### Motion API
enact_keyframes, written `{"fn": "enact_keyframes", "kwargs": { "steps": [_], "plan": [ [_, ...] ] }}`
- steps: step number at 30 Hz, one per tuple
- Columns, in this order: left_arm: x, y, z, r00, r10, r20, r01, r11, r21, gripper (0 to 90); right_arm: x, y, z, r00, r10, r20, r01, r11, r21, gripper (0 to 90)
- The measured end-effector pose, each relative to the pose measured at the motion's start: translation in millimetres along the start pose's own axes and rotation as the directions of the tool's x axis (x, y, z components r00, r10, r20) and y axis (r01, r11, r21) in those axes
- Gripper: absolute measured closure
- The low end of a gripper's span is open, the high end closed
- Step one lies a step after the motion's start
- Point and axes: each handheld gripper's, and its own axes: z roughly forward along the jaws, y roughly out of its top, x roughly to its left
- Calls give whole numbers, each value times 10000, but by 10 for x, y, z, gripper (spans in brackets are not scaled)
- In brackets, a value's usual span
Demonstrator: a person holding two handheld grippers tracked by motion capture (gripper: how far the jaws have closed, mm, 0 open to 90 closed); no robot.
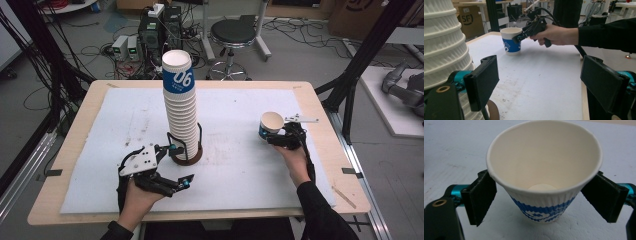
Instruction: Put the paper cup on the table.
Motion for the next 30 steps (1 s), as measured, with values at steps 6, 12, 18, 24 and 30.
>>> {"fn": "enact_keyframes", "kwargs": {
  "steps": [6, 12, 18, 24, 30],
  "plan": [
    [0, 3, -3, 10000, 0, 5, 0, 10000, -9, 151, -17, -43, -100, 10000, 75, 46, -76, 9999, 134, 139],
    [-4, -1, 4, 10000, -55, -10, 55, 10000, -37, 151, -11, -77, -268, 9997, -3, -229, 7, 9998, 180, 139],
    [8, -5, 7, 9999, -128, -90, 127, 9999, -49, 151, 42, -104, -527, 9966, -61, -826, 23, 9989, -469, 140],
    [18, -3, 37, 9997, -212, -117, 213, 9998, 14, 151, 216, -70, -708, 9850, -665, -1592, 466, 9910, -1255, 141],
    [8, 20, 95, 9996, -290, 18, 290, 9996, -14, 151, 417, -21, -814, 9510, -1427, -2742, 845, 9733, -2133, 141]
  ]
}}
